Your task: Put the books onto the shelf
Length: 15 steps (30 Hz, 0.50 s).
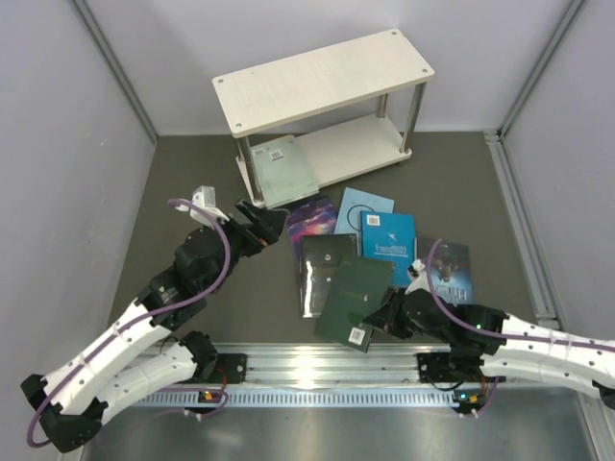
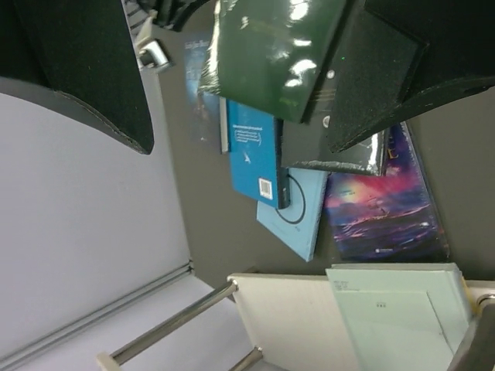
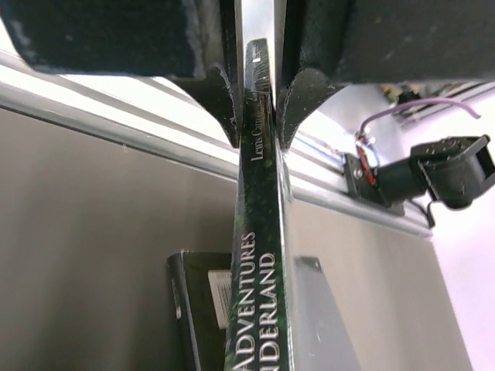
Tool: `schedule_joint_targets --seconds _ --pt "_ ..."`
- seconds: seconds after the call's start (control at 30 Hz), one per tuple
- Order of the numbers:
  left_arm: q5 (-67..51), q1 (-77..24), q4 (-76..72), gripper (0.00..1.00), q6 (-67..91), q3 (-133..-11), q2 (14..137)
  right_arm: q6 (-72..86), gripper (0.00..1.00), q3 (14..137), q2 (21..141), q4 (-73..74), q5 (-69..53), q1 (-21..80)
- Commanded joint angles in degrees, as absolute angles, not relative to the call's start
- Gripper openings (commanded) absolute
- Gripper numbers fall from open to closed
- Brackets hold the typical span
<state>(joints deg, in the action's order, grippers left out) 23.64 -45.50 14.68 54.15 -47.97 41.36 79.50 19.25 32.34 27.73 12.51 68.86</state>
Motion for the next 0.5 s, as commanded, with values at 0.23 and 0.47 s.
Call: schedule_joint_targets --seconds 0.23,0.47 --pt "4.94 -45.53 2.12 0.99 41.31 -41.4 40.61 58.12 0.0 33.3 33.66 21.91 17.61 69.17" --pt "-2.54 -43.78 -3.51 0.99 35.51 -36.75 39.64 47.47 0.0 37.35 40.07 -1.54 0.28 67.85"
